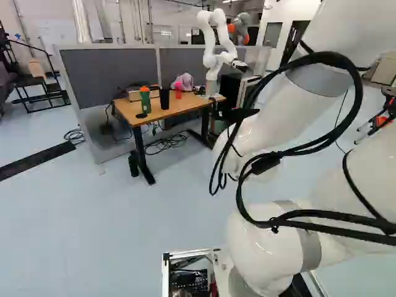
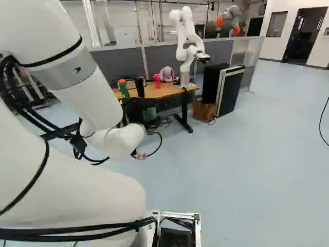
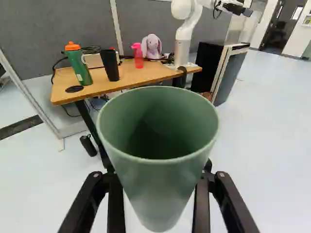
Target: Place the green cup on the table
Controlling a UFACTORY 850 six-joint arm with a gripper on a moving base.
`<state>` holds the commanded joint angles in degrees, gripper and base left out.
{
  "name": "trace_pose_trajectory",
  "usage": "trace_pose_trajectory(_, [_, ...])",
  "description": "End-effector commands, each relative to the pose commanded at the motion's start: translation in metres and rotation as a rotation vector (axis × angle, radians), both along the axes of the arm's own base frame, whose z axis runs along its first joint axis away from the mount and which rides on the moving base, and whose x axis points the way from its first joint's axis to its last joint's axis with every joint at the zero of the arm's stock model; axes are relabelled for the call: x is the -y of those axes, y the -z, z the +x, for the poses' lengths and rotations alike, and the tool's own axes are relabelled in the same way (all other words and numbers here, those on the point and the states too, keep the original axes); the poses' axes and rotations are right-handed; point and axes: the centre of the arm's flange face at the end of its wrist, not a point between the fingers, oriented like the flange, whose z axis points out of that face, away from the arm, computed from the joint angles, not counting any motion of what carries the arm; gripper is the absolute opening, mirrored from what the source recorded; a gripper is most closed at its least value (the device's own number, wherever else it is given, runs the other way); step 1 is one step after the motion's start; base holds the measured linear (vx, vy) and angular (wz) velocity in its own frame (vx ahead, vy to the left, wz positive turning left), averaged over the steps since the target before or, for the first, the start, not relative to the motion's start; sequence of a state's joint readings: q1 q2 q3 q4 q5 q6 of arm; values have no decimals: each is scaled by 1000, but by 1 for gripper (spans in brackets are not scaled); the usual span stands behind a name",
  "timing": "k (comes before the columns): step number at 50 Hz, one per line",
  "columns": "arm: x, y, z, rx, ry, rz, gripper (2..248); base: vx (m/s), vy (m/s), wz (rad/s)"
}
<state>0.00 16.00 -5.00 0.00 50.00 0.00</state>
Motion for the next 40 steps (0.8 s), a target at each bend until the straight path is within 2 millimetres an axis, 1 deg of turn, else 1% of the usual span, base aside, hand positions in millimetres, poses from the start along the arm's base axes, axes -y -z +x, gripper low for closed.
trace_pose_trajectory(31, [0,0,0,0,0,0,121,1,0,1])
trace_pose_trajectory(40, [0,0,0,0,0,0,121,111,1,-7])
